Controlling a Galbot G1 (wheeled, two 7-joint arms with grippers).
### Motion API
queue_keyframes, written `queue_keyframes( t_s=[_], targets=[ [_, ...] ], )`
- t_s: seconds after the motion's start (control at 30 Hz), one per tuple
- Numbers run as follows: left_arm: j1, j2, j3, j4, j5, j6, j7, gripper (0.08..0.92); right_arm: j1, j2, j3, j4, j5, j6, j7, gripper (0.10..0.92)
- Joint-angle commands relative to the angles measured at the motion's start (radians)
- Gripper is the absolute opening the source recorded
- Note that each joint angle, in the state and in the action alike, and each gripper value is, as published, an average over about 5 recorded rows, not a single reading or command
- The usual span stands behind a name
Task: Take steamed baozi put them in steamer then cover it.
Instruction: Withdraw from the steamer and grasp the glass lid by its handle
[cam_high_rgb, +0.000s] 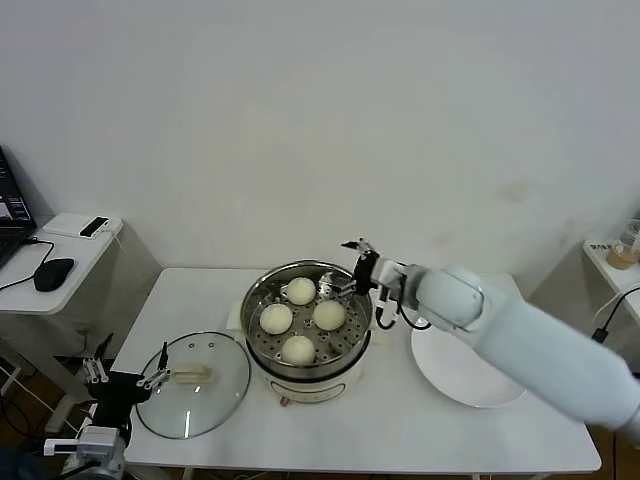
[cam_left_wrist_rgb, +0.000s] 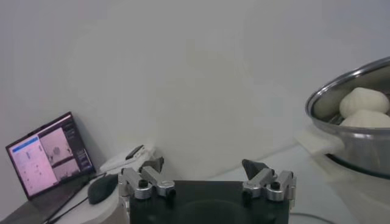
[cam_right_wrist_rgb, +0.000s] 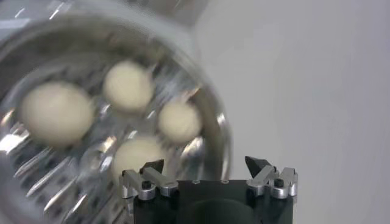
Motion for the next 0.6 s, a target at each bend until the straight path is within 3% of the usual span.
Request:
queue_keyframes(
  t_s=[0.03,0.17,0.3,0.47,0.6],
  targets=[
    [-0.001,-0.009,0.034,0.048,0.012,-0.054,-0.004,0.823,-0.871,0.222,0.921,0.074,-0.327,0.475,0.14,0.823],
    [-0.006,-0.009,0.05,0.092,0.056,-0.102,-0.018,0.823,-1.019,0.393,1.114,0.084,-0.322,0.601,0.059,0.823],
    [-0.014,0.014,0.057,0.174,0.259,-0.185,-0.037,0.823,-1.134,0.515,1.258,0.132,-0.207,0.595,0.019,0.823],
    [-0.014,0.075,0.047,0.303,0.689,-0.354,-0.069,0.823,-1.239,0.548,1.354,0.146,-0.151,0.563,0.026,0.823],
    [-0.02,0.121,0.04,0.398,0.966,-0.399,-0.106,0.823,-1.268,0.556,1.392,0.141,-0.142,0.551,0.035,0.823]
  ],
)
